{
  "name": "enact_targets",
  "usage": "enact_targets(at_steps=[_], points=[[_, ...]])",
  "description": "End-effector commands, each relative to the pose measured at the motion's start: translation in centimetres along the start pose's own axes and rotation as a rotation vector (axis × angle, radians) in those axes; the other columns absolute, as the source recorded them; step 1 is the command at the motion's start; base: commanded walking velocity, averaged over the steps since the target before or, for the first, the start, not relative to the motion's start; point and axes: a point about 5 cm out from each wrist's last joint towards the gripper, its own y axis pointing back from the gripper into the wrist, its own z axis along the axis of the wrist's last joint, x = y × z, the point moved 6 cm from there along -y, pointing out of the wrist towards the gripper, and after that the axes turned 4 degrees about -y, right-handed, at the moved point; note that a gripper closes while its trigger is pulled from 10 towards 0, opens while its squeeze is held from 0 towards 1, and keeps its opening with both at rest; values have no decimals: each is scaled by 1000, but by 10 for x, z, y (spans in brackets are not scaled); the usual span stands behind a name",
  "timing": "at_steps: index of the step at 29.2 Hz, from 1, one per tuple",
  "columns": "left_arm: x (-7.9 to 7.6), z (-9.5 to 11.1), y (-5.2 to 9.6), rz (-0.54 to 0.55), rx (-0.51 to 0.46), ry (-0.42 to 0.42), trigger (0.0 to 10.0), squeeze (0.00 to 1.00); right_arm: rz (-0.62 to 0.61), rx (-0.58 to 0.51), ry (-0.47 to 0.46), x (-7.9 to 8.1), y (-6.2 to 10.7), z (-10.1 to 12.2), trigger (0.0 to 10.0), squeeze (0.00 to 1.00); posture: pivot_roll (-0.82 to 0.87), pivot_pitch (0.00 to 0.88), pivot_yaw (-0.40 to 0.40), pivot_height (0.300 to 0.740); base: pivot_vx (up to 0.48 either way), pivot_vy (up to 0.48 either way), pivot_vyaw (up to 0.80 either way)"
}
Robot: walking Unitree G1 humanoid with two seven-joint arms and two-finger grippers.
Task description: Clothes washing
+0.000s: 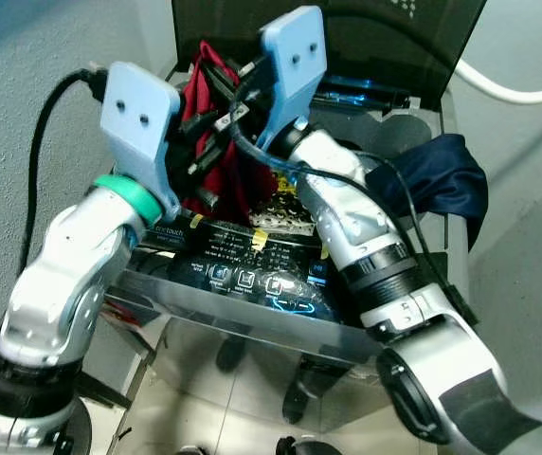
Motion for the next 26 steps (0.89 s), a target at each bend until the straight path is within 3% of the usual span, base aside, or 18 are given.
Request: enact_targets(at_steps=[1, 5, 8, 12, 18, 22, 26], points=[[-34, 13, -1, -140, -51, 19, 10000, 0, 8, 28, 36, 6, -1, -8, 10000, 1000, 70, 79, 28, 740, 0, 0, 0], [-33, 11, -3, -132, -47, 24, 10000, 0, -2, 23, 1, -6, 6, -6, 10000, 1000, 64, 76, 30, 740, 0, 0, 0], [-32, 13, -2, -122, -43, 31, 10000, 0, 147, 99, 1, -8, 25, -18, 10000, 1000, 59, 81, 33, 740, 0, 0, 0], [-33, 14, 0, -123, -38, 34, 10000, 0, 197, 112, -7, -11, 35, -20, 10000, 1000, 55, 87, 31, 740, 0, 0, 0], [-34, 13, 5, -114, -22, 39, 10000, 0, 138, 65, -56, -34, 47, -6, 10000, 1000, 51, 93, 30, 740, 0, 0, 0], [-32, 12, 5, -104, -20, 36, 10000, 0, 128, 55, -65, -38, 50, -3, 10000, 1000, 53, 98, 29, 740, 0, 0, 0], [-27, 12, 5, -83, -18, 27, 10000, 0, 156, 27, -92, -41, 64, 7, 10000, 1000, 59, 101, 31, 740, 0, 0, 0]])
